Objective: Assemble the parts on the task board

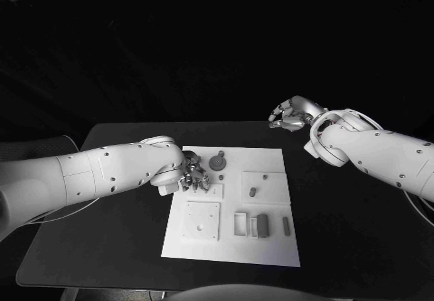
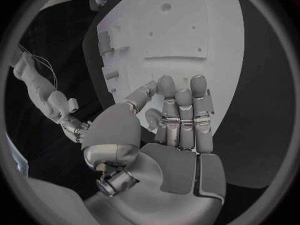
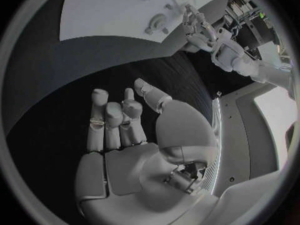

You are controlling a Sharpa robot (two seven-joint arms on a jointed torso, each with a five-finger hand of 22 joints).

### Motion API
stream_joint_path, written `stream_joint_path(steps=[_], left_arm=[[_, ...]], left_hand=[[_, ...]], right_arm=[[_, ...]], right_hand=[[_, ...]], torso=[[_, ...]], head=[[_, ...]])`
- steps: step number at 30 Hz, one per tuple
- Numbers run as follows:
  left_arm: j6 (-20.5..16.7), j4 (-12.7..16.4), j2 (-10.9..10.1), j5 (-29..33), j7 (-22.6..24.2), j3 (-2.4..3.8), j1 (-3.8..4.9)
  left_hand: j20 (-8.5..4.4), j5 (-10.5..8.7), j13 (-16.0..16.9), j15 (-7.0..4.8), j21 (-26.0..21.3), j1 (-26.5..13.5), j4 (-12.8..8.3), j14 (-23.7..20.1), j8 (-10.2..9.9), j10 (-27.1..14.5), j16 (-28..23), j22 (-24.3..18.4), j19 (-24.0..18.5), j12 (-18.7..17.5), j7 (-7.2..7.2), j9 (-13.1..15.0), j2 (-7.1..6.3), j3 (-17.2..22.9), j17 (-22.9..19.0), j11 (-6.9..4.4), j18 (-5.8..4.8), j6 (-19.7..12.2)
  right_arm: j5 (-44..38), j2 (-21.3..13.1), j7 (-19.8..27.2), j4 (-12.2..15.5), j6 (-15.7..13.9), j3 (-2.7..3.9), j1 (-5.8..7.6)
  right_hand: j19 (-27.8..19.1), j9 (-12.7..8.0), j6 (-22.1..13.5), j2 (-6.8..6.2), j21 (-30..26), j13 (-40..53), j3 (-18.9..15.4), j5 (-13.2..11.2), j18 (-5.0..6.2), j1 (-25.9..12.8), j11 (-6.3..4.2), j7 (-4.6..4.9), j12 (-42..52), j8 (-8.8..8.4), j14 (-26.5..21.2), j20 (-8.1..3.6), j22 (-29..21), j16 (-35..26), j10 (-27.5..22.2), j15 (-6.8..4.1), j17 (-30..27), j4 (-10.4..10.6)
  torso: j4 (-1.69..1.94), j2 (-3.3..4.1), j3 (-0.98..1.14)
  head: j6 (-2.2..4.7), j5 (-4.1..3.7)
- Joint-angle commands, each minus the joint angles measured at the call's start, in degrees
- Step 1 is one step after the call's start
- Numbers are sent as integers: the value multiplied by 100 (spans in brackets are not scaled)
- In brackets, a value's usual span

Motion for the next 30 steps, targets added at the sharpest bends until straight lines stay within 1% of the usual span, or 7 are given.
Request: stream_joint_path(steps=[1, 7, 11, 15, 19, 20, 30], left_arm=[[114, 8, 22, -24, 77, 3, -1], [128, 2, 37, -18, 73, 3, -5], [152, 1, 38, -38, 68, 3, -6], [175, 0, 39, -55, 68, 3, -6], [199, 0, 41, -95, 70, 3, -6], [208, -1, 42, -95, 70, 3, -6], [228, -1, 41, -114, 63, 3, -7]], left_hand=[[-9, -38, 6, -40, 28, -41, 41, 15, 21, 0, 33, 107, 22, 28, -398, 1156, 4, 6, -7, -32, 119, 689], [-15, -48, 16, -46, 40, -39, 43, 21, 34, 7, 61, 117, 34, 55, -406, 1171, -5, 1, -12, -40, 120, 704], [-24, -52, 28, -55, 57, -39, 49, 30, 49, 15, 98, 125, 52, 90, -417, 1189, -12, -6, -18, -50, 121, 720], [-32, -54, 41, -64, 77, -41, 56, 36, 66, 23, 135, 130, 68, 124, -427, 1207, -15, -15, -23, -60, 122, 737], [-47, -13, 63, -81, 116, -44, 64, 51, 96, 38, 196, 136, 95, 184, -446, 1240, -19, -25, -33, -79, 123, 765], [-52, -11, 69, -86, 128, -47, 66, 54, 104, 41, 212, 137, 103, 200, -451, 1250, -21, -29, -36, -83, 124, 771], [-83, -13, 114, -121, 222, -72, 93, 76, 169, 58, 337, 142, 142, 325, -486, 1331, -48, -59, -57, -116, 124, 817]], right_arm=[[0, 4, 17, 5, 74, 3, 2], [0, 6, 15, 7, 79, 3, 2], [0, 3, 14, 6, 83, 3, 2], [0, 4, 14, 5, 86, 3, 2], [0, 1, 13, 5, 94, 3, 2], [0, 2, 13, 6, 97, 3, 2], [0, 4, 7, 10, 107, 3, 2]], right_hand=[[8, 6, 22, -25, -36, -9, 44, 19, 86, -16, 11, 54, -23, -21, 17, 10, 66, -37, -53, -39, -5, 5], [8, 7, 22, -25, -37, -8, 43, 18, 86, -18, 11, 54, -24, -23, 17, 10, 66, -38, -53, -38, -6, 5], [8, 8, 23, -25, -38, -8, 43, 18, 86, -19, 11, 55, -24, -24, 17, 10, 66, -38, -53, -38, -6, 5], [8, 9, 23, -25, -38, -8, 43, 17, 86, -20, 12, 55, -25, -24, 17, 11, 67, -38, -53, -38, -6, 5], [8, 9, 23, -25, -38, -8, 43, 16, 86, -22, 12, 55, -25, -25, 17, 11, 67, -38, -53, -38, -6, 5], [8, 10, 23, -25, -38, -8, 43, 16, 86, -22, 12, 55, -25, -26, 17, 11, 67, -38, -53, -38, -6, 5], [7, 11, 23, -24, -40, -8, 43, 15, 86, -23, 12, 55, -26, -28, 16, 12, 67, -38, -53, -37, -6, 5]], torso=[[4, -1, 0], [5, -1, 4], [4, -2, 1], [1, -2, 1], [2, -1, 0], [5, -1, -3], [6, 0, -4]], head=[[-4, -3], [-16, -5], [-27, 0], [3, 2], [-5, 12], [-6, 10], [-21, 16]])
